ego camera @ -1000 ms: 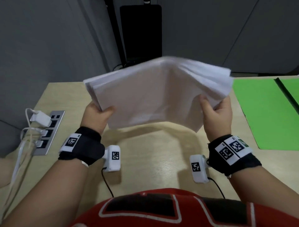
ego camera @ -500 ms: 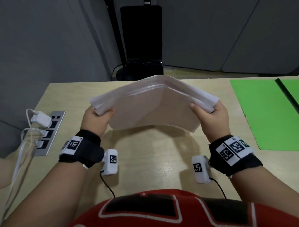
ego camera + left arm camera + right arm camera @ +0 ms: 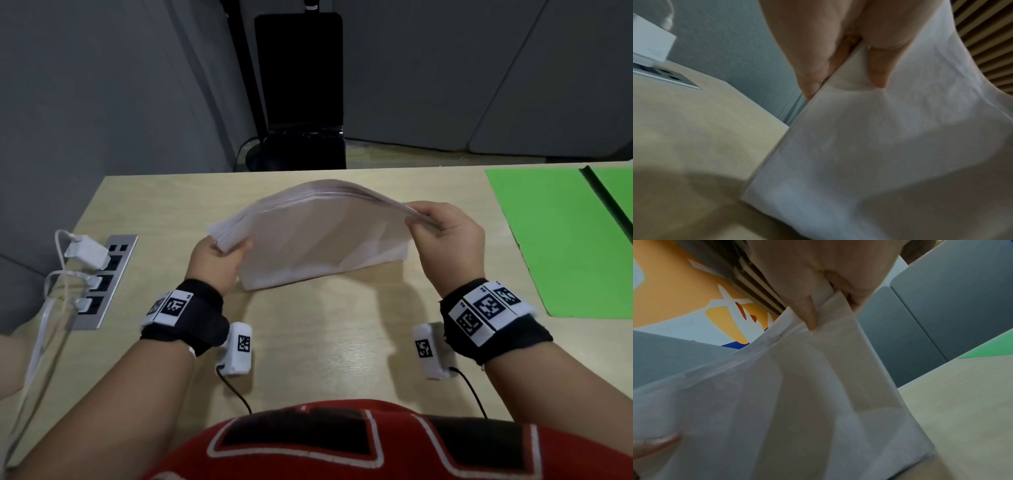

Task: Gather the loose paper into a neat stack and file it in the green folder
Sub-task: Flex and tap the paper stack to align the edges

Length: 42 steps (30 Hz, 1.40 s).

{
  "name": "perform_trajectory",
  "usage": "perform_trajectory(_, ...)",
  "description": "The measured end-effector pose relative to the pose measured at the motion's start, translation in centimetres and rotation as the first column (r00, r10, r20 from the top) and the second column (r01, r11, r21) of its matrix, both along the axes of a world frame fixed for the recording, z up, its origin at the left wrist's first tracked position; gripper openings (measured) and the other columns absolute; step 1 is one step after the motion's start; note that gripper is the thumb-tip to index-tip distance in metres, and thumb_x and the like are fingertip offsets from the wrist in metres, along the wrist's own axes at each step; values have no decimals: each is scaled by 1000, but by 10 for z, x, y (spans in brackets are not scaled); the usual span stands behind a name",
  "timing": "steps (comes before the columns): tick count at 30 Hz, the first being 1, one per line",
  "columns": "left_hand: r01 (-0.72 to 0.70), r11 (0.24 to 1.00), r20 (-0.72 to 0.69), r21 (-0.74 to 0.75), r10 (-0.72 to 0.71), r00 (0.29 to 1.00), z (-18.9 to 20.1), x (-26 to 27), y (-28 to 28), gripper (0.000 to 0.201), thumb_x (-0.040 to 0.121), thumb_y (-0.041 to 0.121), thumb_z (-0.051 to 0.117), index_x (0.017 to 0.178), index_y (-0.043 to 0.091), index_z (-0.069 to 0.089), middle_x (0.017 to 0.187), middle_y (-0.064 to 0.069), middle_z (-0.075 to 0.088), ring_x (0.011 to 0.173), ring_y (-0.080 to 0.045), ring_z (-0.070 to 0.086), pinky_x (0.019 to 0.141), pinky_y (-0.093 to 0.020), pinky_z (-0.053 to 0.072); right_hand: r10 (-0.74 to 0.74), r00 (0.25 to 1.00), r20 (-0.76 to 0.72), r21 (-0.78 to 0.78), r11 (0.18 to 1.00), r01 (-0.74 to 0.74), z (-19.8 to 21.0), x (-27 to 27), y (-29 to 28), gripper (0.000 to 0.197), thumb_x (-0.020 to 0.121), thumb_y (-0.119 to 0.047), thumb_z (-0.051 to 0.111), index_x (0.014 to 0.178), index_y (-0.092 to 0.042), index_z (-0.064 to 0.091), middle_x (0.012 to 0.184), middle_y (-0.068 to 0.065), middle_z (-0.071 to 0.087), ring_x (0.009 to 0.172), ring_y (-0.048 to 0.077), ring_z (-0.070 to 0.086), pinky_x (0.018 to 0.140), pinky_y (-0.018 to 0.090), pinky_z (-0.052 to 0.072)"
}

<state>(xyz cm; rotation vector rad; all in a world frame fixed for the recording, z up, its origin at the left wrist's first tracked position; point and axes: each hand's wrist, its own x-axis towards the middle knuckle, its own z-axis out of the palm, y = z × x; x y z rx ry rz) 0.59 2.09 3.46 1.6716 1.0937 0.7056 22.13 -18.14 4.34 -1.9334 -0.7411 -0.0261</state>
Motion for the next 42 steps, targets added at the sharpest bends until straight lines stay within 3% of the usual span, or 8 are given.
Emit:
perform_trajectory(4,-27,995,73,92,20,997,7,-1,-1,15,86,12,63,97,21,63,81,16,61,66,17,58,55,2,40,-125,979,161,146,984,102,5,-2,-4,27,79,0,57,95,-17,72,89,-8,64,83,-6,53,81,5,38)
perform_trajectory(11,-9,1000,-89,1,9,996,-7,-2,-6,16,84,13,62,100,19,61,88,7,63,79,-9,58,69,-18,41,82,990,118,-337,941,-38,-10,-4,4,35,82,-2,54,108,-20,68,100,0,67,94,20,60,72,20,33)
perform_trajectory(17,-135,986,41,101,131,991,4,-4,-1,10,82,20,67,91,18,62,80,5,63,70,-5,57,57,-14,45,-54,970,237,21,998,51,4,-12,3,29,82,0,56,101,-17,68,90,-11,58,85,1,49,75,7,35)
perform_trajectory(19,-120,990,60,76,115,992,3,-3,1,22,77,20,71,98,17,64,86,8,66,77,-4,61,63,-10,48,4,982,188,-77,997,10,3,-11,5,28,82,-2,57,106,-16,66,96,-5,62,88,4,51,75,4,32)
perform_trajectory(23,-91,996,-72,-11,89,993,-1,6,-7,4,83,17,62,85,18,59,75,9,60,78,-17,59,69,-22,41,121,958,260,-357,934,-21,-6,-8,7,31,82,-1,54,104,-16,69,94,7,67,90,29,61,72,27,38)
perform_trajectory(29,-83,990,98,110,72,993,7,-1,-4,16,85,19,63,98,26,60,86,21,61,74,16,57,62,0,42,-44,952,304,-68,995,68,8,-9,3,30,83,-1,53,104,-15,67,95,2,65,91,14,55,75,16,34)
perform_trajectory(35,-74,995,-59,-74,69,996,-16,-4,-8,29,76,14,72,102,19,60,95,-1,65,91,-20,62,79,-27,45,57,982,178,-394,919,17,-9,-6,3,40,81,-1,50,114,-20,62,108,5,63,94,25,58,70,26,35)
perform_trajectory(42,-56,996,47,75,53,998,1,-7,-2,18,80,12,68,95,20,63,83,10,64,72,8,59,60,-7,46,-42,972,231,-120,990,72,10,-7,0,30,83,-3,53,105,-17,67,100,2,64,91,8,51,73,15,31)
